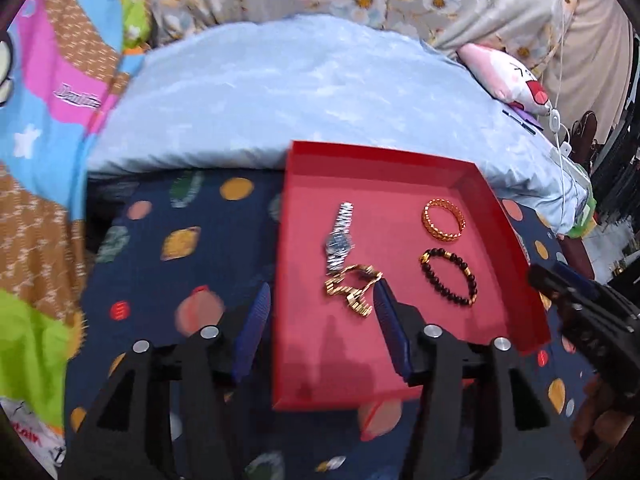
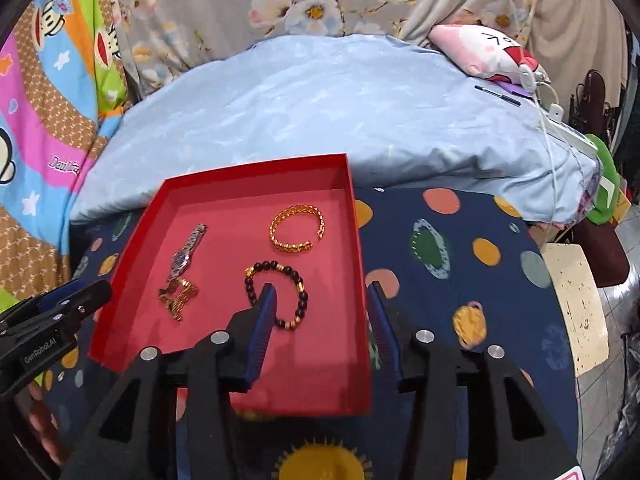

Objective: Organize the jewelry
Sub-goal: 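Drop the gold watch and bead bracelet into the red tray, opening both grippers, then grasp the pearl bracelet with the left gripper and lift it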

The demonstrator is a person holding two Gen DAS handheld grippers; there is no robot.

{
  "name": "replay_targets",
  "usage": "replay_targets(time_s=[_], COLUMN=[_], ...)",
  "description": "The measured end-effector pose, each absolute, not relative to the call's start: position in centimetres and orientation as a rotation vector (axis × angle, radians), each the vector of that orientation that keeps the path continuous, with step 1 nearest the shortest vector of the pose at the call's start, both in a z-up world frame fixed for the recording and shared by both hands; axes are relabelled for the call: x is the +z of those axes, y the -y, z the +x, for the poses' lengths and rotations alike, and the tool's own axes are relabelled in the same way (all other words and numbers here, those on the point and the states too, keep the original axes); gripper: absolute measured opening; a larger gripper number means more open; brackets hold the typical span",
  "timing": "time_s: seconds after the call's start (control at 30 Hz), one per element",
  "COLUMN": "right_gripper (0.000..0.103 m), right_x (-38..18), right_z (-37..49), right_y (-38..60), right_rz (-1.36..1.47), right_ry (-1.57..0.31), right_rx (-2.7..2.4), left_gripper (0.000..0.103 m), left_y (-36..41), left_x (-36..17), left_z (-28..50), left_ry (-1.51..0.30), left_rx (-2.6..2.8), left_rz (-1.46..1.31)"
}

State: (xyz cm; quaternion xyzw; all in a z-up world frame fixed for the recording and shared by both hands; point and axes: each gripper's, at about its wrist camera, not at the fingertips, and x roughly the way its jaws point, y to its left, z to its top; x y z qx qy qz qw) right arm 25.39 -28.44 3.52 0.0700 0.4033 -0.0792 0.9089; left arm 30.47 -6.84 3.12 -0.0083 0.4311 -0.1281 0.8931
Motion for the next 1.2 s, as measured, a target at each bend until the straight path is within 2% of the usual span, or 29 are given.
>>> replay_targets(time_s=[0.1,0.37,0.8,1.2], right_gripper=[0.055,0.058,0.058,0.058], right_x=[4.6,5.2,1.1,0.6], right_z=[22.3,13.7,4.8,3.4], right_y=[28.2,26.4,23.8,22.0], right_rz=[0.159,0.166,0.211,0.201], right_ry=[-0.814,-0.826,-0.95,-0.966], right_rx=[-0.149,-0.111,-0.064,-0.031], left_gripper=[0.059,0.068,0.068,0.068], left_y=[5.0,0.7,-1.0,-1.7], left_x=[4.1,4.4,0.0,-2.7], left_z=[27.8,19.7,10.8,9.8], left_ry=[-0.865,-0.895,-1.03,-1.086], left_rx=[-0.228,-0.198,-0.206,-0.133], left_rz=[-0.005,-0.021,-0.027,-0.073])
